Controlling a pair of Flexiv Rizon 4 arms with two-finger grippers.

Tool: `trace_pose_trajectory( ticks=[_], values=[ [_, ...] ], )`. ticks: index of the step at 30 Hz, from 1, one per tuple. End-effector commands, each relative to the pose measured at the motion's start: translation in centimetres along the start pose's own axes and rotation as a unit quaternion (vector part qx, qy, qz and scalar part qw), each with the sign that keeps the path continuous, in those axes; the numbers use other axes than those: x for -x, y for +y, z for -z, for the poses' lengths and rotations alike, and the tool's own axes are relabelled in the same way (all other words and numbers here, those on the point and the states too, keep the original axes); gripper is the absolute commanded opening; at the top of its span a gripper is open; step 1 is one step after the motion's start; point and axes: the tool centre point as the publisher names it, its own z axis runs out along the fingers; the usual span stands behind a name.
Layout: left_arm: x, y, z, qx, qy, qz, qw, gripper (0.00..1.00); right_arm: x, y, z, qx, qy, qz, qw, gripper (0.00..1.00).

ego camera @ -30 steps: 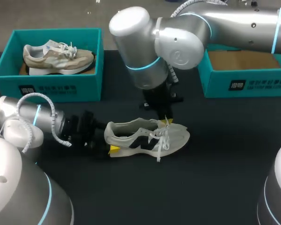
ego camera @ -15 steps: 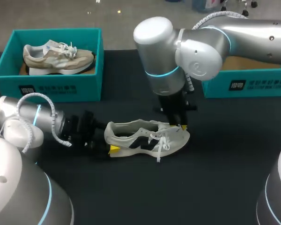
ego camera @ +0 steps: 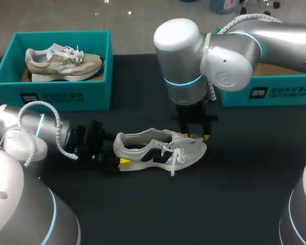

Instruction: Take the shoe out of the shoebox, open the shoe tongue, remove and reinsert the insole, then place the shoe into the shoebox

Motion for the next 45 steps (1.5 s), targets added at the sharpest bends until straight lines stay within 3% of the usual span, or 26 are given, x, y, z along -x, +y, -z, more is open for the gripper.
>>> trace_pose_trajectory(
  ticks=[1, 6, 14, 17, 18, 20, 30, 35, 38, 41, 45],
  values=[
    [0.2, 0.5, -0.1, 0.001, 0.001, 0.000, 1.000, 0.00, 1.1, -0.5, 2.6, 0.027, 0.015, 0.002, 1.000, 0.75],
    [0.2, 0.5, -0.1, 0.001, 0.001, 0.000, 1.000, 0.00, 0.3, -0.2, 5.5, 0.064, 0.053, 0.039, 0.996, 1.00],
    [0.2, 0.5, -0.1, 0.001, 0.001, 0.000, 1.000, 0.00, -2.3, -0.1, 9.1, 0.140, 0.102, 0.169, 0.970, 1.00],
    [0.2, 0.5, -0.1, 0.001, 0.001, 0.000, 1.000, 0.00, -3.5, -0.6, 9.9, 0.172, 0.055, 0.253, 0.951, 1.00],
    [0.2, 0.5, -0.1, 0.001, 0.001, 0.000, 1.000, 0.00, -3.8, -0.7, 9.8, 0.175, 0.007, 0.272, 0.946, 1.00],
    [0.2, 0.5, -0.1, 0.001, 0.001, 0.000, 1.000, 0.00, -3.7, -0.3, 9.8, 0.199, -0.105, 0.226, 0.948, 1.00],
    [0.2, 0.5, -0.1, 0.001, 0.001, 0.000, 1.000, 0.00, -3.7, -0.3, 9.8, 0.199, -0.105, 0.226, 0.948, 1.00],
    [0.2, 0.5, -0.1, 0.001, 0.001, 0.000, 1.000, 0.00, -5.7, -0.9, 9.8, 0.288, -0.070, 0.428, 0.854, 1.00],
    [0.2, 0.5, -0.1, 0.001, 0.001, 0.000, 1.000, 0.00, -6.0, -1.1, 10.1, 0.300, -0.055, 0.495, 0.814, 1.00],
    [0.2, 0.5, -0.1, 0.001, 0.001, 0.000, 1.000, 0.00, -6.0, -1.0, 10.3, 0.300, -0.047, 0.531, 0.791, 1.00],
    [0.2, 0.5, -0.1, 0.001, 0.001, 0.000, 1.000, 0.00, -6.1, -0.8, 10.7, 0.282, -0.048, 0.550, 0.785, 1.00]
  ],
)
